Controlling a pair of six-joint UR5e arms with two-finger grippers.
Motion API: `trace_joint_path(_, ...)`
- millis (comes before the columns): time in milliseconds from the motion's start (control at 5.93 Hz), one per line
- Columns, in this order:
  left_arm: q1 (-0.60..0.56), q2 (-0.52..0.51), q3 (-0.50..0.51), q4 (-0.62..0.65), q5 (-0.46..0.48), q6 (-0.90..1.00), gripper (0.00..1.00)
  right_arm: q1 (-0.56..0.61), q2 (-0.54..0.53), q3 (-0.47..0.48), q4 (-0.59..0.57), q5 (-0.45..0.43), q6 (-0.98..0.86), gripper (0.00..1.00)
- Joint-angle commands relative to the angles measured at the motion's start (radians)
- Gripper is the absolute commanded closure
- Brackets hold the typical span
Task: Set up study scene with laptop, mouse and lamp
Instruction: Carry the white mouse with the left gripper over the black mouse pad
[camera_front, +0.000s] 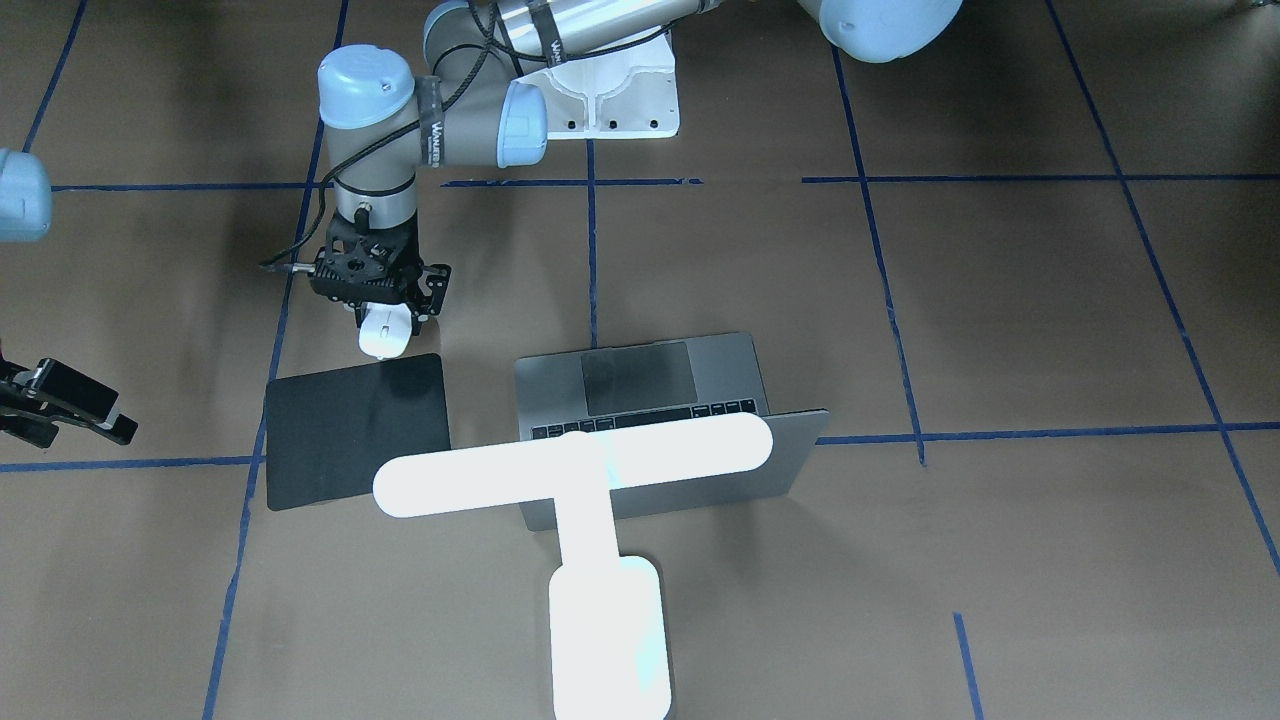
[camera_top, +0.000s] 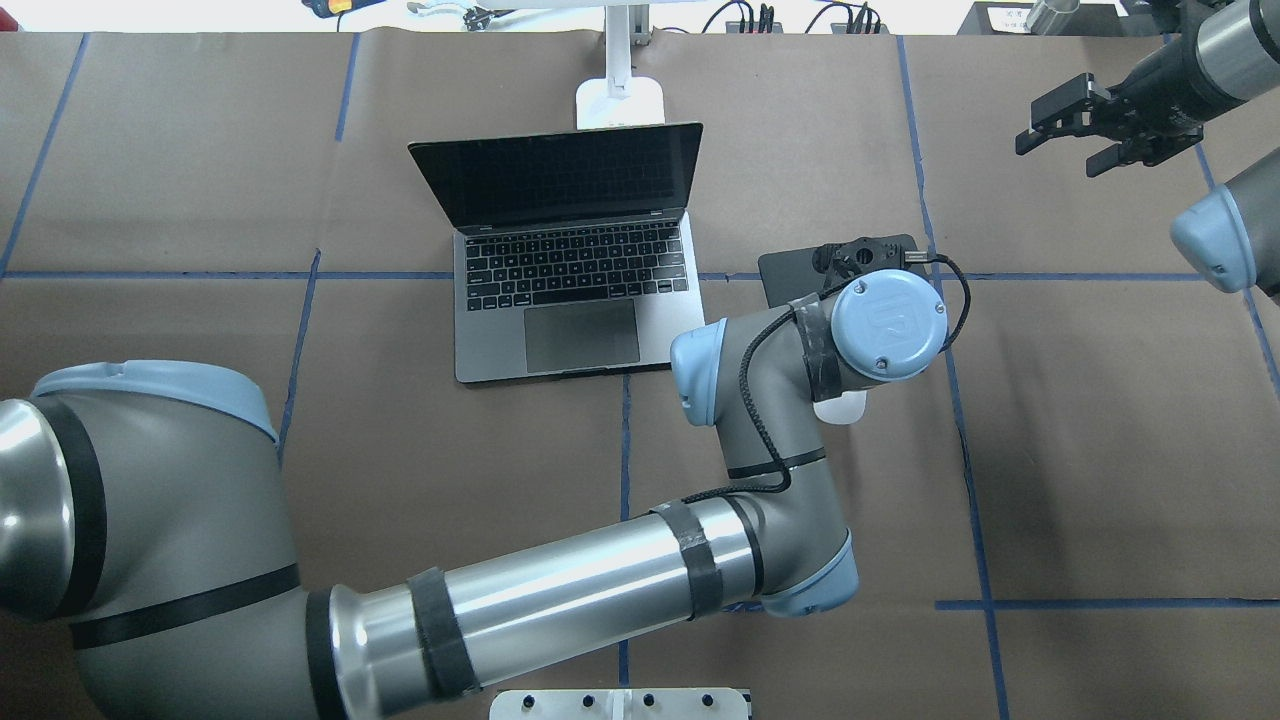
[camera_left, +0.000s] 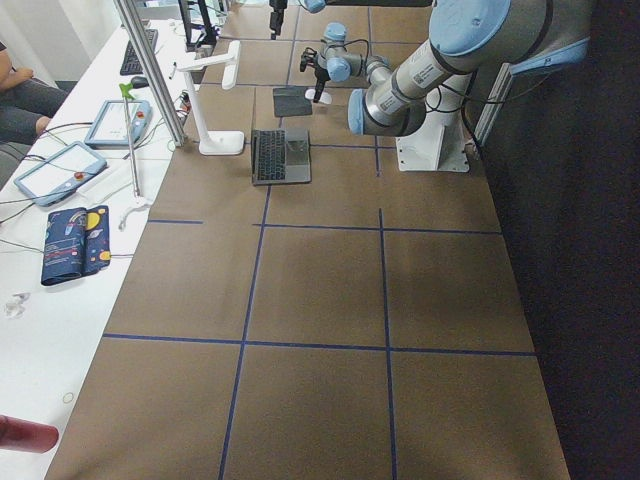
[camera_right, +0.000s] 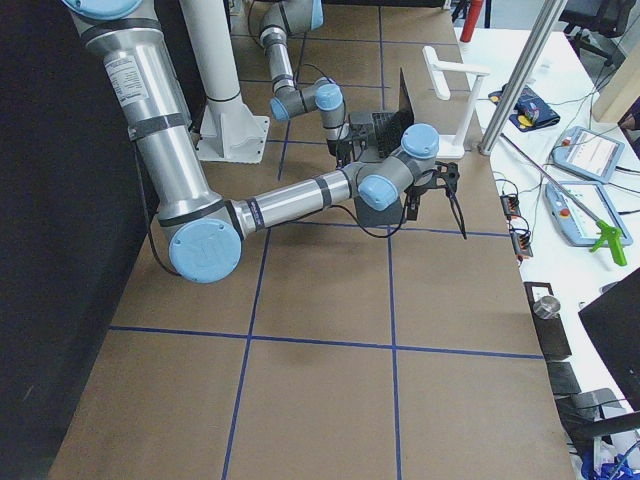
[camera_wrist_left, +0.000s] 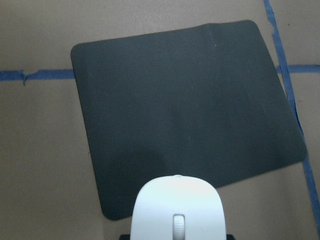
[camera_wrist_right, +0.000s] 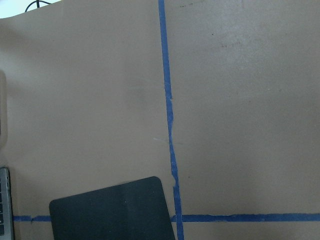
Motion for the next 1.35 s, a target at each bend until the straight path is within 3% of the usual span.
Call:
trace_joint_path(0,-0.024,-0.058,0.125,-0.073,0.054,-0.008,0.89,-0.007,-0.022,0.021,0.0,0.0,0.0,0.0)
trace_joint_path(506,-0.073,-0.067,0.184,-0.17,0.09,-0.075,0.77,-0.03,-0.024,0.013,0.0,-0.001,0.0,0.0)
trace_joint_path(843,-0.071,-0.069,0.214,-0.194,0.087,-0.08,0.09,-0.045,-0.024,0.007,0.0,-0.009,0.0,0.0)
trace_joint_path(1011,-0.07,-0.071,0.216,-0.194,0.085,-0.08,0.0,-0.05,-0.023,0.007,0.0,-0.01,0.0,0.0)
trace_joint_path(1180,-0.071,-0.072,0.216,-0.194,0.081,-0.08,0.0,-0.059,-0.021,0.001,0.0,-0.01,0.0,0.0)
